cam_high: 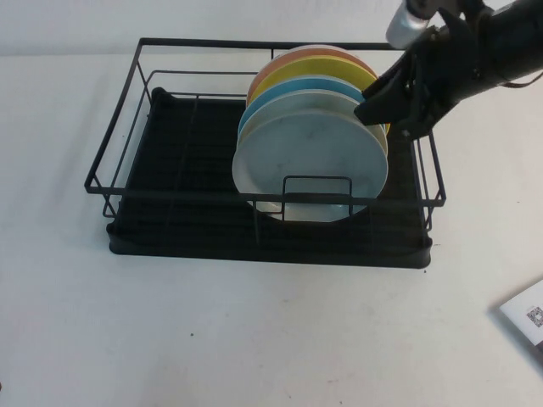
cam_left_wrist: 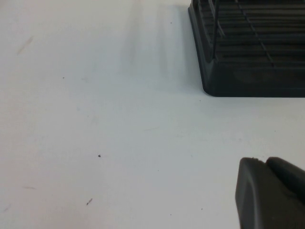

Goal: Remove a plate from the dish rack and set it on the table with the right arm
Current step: Grasp the plate from the shelf

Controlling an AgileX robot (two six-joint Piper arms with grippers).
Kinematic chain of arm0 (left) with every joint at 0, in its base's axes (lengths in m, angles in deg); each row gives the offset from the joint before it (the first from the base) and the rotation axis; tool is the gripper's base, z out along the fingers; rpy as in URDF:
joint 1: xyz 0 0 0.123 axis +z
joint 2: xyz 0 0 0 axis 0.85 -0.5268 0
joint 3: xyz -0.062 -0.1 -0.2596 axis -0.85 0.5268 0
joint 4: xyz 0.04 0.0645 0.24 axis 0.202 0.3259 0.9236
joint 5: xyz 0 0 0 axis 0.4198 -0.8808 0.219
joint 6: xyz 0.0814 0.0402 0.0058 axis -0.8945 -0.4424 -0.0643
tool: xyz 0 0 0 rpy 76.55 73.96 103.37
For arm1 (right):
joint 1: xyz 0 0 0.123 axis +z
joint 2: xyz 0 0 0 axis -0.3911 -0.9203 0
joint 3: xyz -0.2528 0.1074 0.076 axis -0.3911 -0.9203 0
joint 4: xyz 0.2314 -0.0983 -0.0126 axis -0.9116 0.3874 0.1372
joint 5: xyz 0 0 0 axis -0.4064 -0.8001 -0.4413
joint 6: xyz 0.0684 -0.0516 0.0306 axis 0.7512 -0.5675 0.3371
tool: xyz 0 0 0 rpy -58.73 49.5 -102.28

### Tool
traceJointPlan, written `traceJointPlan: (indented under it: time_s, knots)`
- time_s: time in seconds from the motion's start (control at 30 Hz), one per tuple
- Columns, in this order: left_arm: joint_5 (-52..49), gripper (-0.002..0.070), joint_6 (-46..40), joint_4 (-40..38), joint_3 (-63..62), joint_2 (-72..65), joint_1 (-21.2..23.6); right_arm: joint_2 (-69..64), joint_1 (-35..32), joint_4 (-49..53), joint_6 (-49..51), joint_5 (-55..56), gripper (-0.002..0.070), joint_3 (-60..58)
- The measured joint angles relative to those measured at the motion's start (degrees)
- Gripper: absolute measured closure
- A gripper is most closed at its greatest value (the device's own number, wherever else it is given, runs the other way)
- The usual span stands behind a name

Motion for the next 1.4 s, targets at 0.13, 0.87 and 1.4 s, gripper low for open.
traceJointPlan:
  time_s: [0.13, 0.87, 1.4]
  knots:
    - [0.0, 0.0679, 0.0, 0.0, 0.0, 0.0, 0.0, -4.2, 2.0, 5.5, -2.0, -2.5, 0.0442, 5.4]
    - [0.0, 0.0679, 0.0, 0.0, 0.0, 0.0, 0.0, -11.5, 5.9, 14.9, -4.0, -2.0, 0.0425, 15.0]
    - [0.0, 0.0679, 0.0, -0.1, 0.0, 0.0, 0.0, -13.4, 6.0, 14.9, -4.0, -1.7, 0.051, 15.0]
